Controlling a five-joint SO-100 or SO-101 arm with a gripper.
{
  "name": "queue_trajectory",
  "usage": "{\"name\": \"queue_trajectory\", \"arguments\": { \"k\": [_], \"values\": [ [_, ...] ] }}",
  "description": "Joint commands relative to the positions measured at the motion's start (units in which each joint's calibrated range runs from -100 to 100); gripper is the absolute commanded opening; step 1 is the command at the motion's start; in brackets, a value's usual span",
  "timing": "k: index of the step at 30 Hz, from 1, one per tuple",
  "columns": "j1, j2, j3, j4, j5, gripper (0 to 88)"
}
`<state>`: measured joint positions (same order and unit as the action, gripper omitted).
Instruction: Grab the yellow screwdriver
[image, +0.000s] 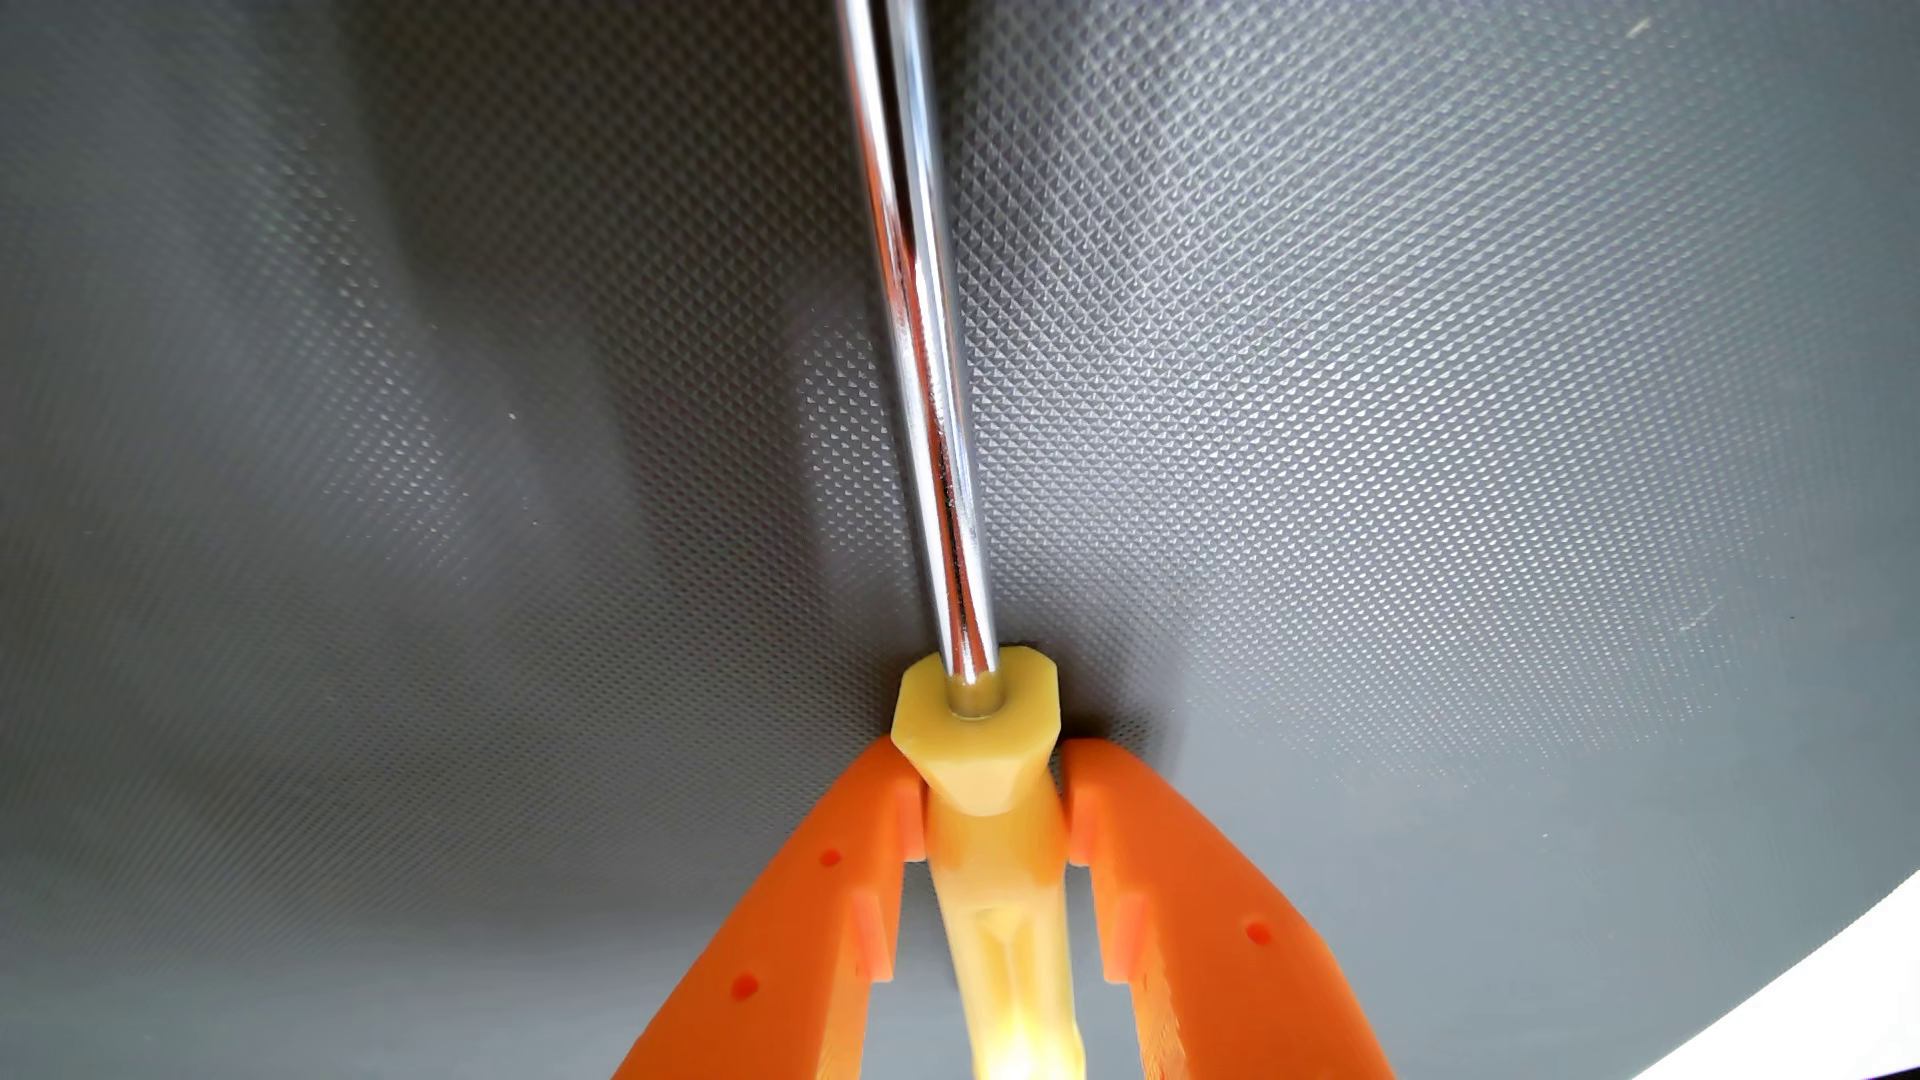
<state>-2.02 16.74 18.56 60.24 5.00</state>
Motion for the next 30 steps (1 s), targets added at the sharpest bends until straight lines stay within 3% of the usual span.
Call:
{"name": "queue_trajectory", "arguments": {
  "k": [1, 7, 30],
  "values": [
    [0.9, -0.3, -0.4, -0.7, -0.2, 6.8],
    [0.4, -0.3, -0.2, -0.6, -0.2, 0.6],
    [0.3, -1.2, -1.0, 2.7, 0.0, 0.9]
  ]
}}
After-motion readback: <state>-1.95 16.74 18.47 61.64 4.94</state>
